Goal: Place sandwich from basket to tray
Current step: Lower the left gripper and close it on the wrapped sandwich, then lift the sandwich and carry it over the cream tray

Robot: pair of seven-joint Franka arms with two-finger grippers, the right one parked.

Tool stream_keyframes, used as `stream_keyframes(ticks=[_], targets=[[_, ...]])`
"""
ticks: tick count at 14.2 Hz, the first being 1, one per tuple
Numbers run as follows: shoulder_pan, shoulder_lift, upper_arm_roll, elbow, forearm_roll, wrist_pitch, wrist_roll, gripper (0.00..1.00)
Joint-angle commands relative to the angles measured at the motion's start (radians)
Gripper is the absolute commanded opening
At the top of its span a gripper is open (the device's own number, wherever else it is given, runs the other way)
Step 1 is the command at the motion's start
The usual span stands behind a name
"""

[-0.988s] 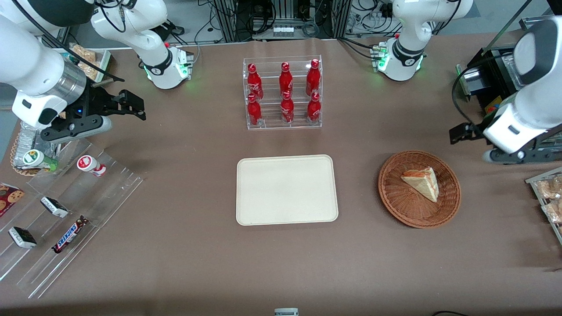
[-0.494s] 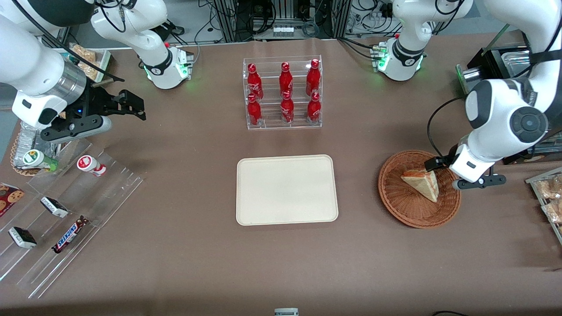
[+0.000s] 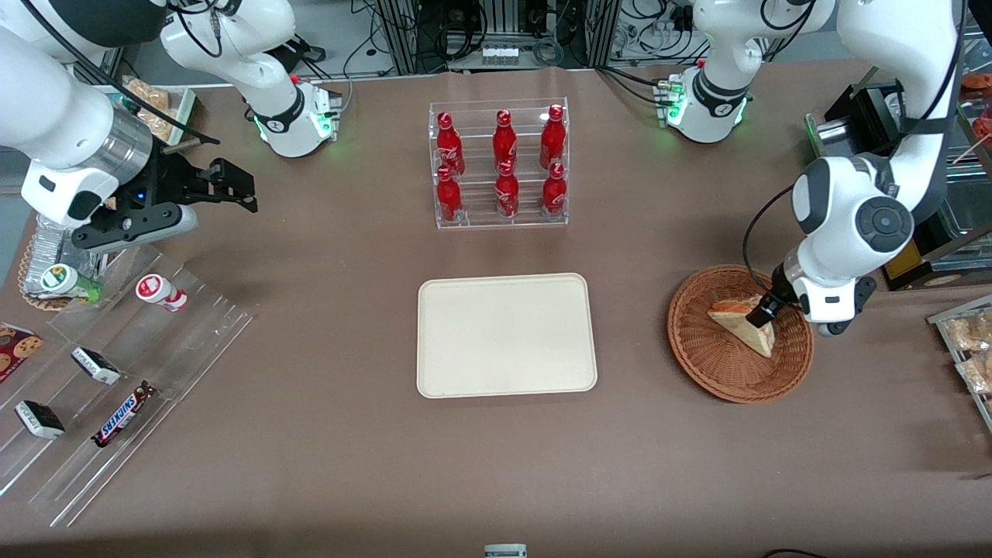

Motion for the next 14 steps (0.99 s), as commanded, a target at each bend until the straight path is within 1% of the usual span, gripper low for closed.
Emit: stream_keyframes(ticks=[1,2,3,4,5,6,7,9,10,12,14], targets=[[-0.002,0.042,0.001,-0.011,0.006,0.081,-0.102,0.89],[-0.002,0.067,0.001,-0.01,0.006,0.113,-0.148,0.75],[-0.002,0.076,0.001,-0.016,0.008,0.131,-0.182,0.53],[-0.002,0.078,0.001,-0.016,0.006,0.127,-0.205,0.26],[-0.004,0.075,-0.001,-0.005,0.006,0.119,-0.228,0.12],[-0.007,0.069,-0.001,0.028,0.006,0.103,-0.245,0.09],[-0.01,0.065,-0.002,0.076,0.006,0.026,-0.245,0.07],[-0.039,0.093,-0.014,0.227,0.009,-0.147,-0.233,0.06],[-0.083,0.123,-0.014,0.308,0.012,-0.207,-0.228,0.06],[-0.172,0.197,-0.016,0.436,0.012,-0.258,-0.226,0.05],[-0.263,0.228,-0.016,0.472,0.006,-0.27,-0.164,0.05]])
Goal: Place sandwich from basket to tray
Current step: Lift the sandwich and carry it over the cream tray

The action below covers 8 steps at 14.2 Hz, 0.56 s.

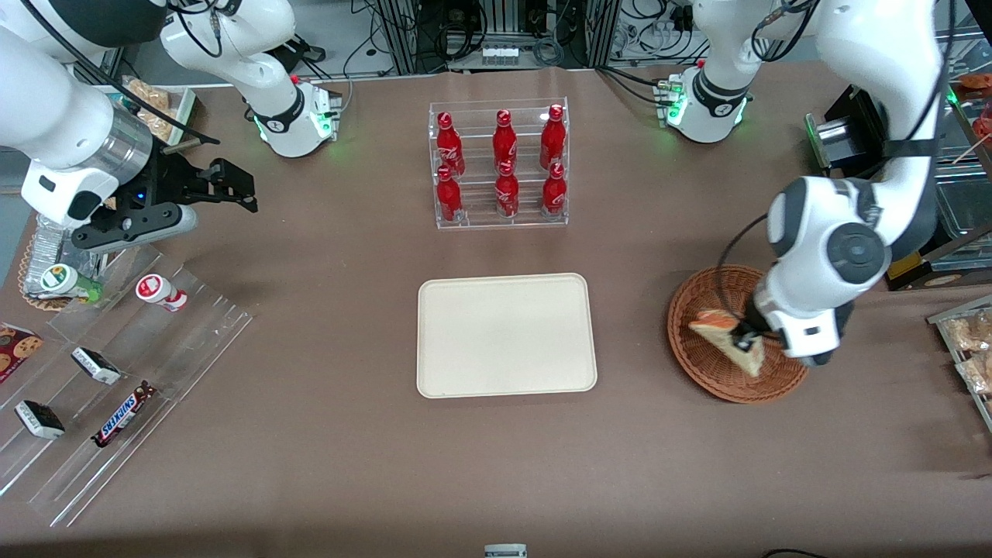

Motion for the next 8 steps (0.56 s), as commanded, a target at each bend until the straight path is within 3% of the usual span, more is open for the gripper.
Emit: stream_keyframes(ticks=[1,4,8], targets=[[-0.109,0.107,0.002,0.094,-0.005,-0.012,0.082,0.05],[-0.257,0.237,-0.015,0.223,0.026,0.067,0.14,0.07],[-0.379,0.367,-0.019,0.391,0.052,0.07,0.214,0.07]])
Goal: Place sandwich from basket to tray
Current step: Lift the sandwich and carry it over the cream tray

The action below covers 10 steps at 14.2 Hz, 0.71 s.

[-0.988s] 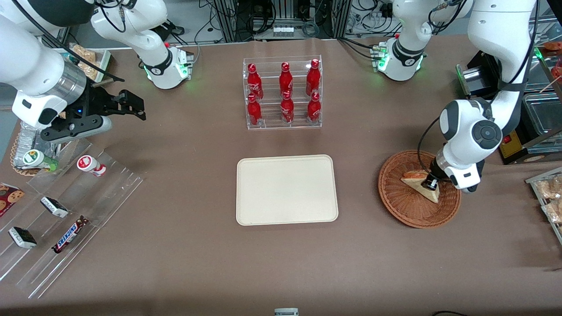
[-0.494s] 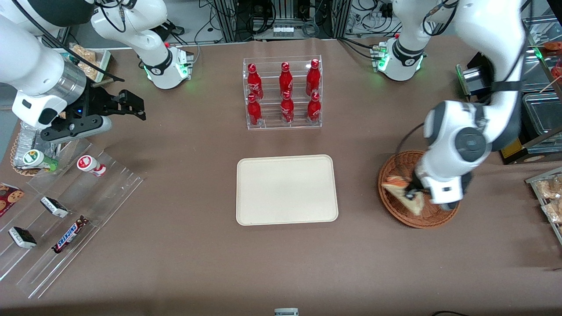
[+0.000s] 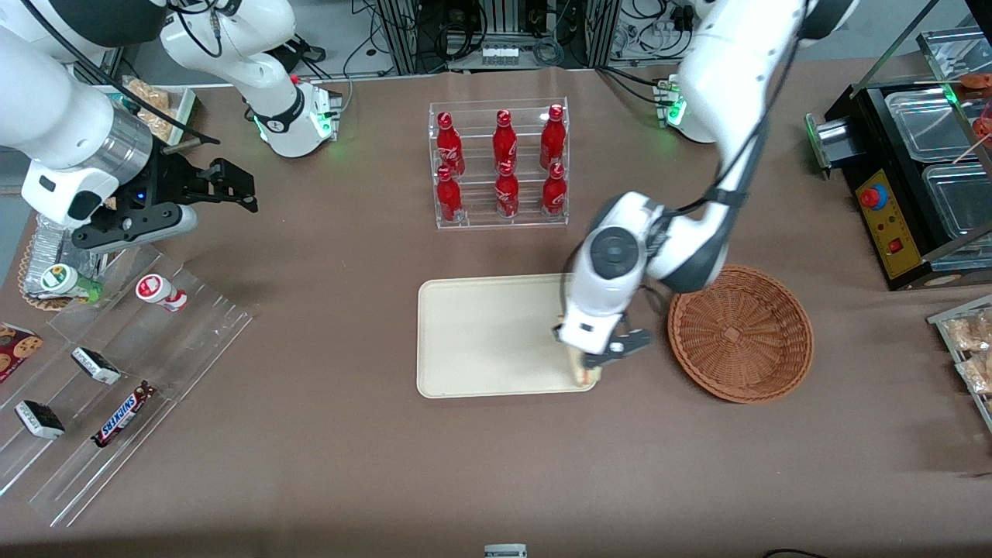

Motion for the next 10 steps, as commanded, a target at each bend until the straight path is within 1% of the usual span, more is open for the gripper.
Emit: stream_keyframes(ticks=[1,2,6,7,8,9,10], targets=[[-0.07,0.073,0.011,0.124,0.019,-0.02,0.038,0.07],[-0.098,0.076,0.013,0.124,0.02,-0.018,0.04,0.07],[-0.14,0.125,0.011,0.118,0.016,0.066,0.018,0.08],[-0.14,0.133,0.011,0.116,0.01,0.066,0.013,0.1],[-0.14,0.136,0.011,0.116,0.008,0.069,0.003,0.16],[-0.135,0.136,0.011,0.121,-0.007,0.069,-0.011,0.36],[-0.132,0.131,0.011,0.124,-0.03,0.068,-0.014,0.68]])
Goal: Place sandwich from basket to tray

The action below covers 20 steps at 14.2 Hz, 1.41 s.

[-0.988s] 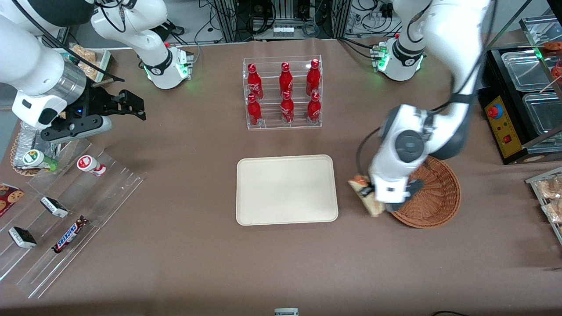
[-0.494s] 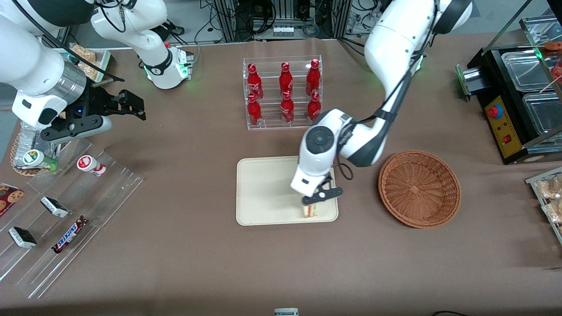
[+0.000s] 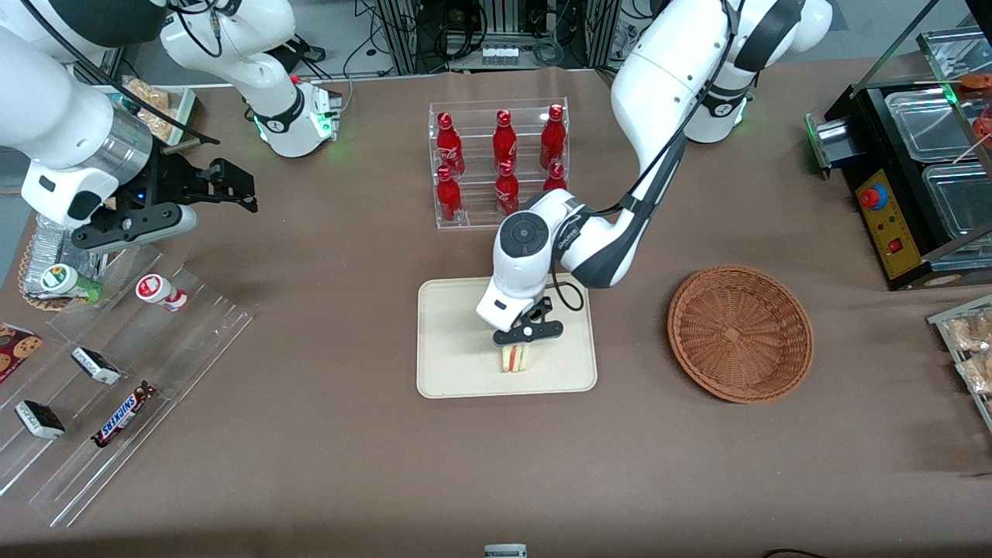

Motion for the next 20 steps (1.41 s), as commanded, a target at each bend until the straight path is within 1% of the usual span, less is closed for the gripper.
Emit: stream_keyframes(ticks=[1,3,5,7,9,10,13,15,18,20], targets=[[-0.001,-0.007,0.011,0.03,-0.039,-0.01,-0.018,1.0],[0.001,-0.059,0.015,0.03,-0.033,-0.028,-0.018,1.0],[0.004,-0.146,0.02,0.021,-0.029,-0.112,-0.003,1.0],[0.065,-0.254,0.019,-0.014,-0.028,-0.177,0.021,1.0],[0.107,-0.335,0.018,-0.048,-0.036,-0.256,0.166,1.0],[0.131,-0.346,0.02,-0.05,-0.036,-0.301,0.193,1.0],[0.258,-0.43,0.019,-0.097,-0.039,-0.395,0.213,1.0],[0.33,-0.493,0.019,-0.167,-0.034,-0.399,0.224,1.0],[0.431,-0.602,0.02,-0.284,-0.033,-0.412,0.397,1.0],[0.499,-0.668,0.02,-0.336,-0.031,-0.422,0.506,1.0]])
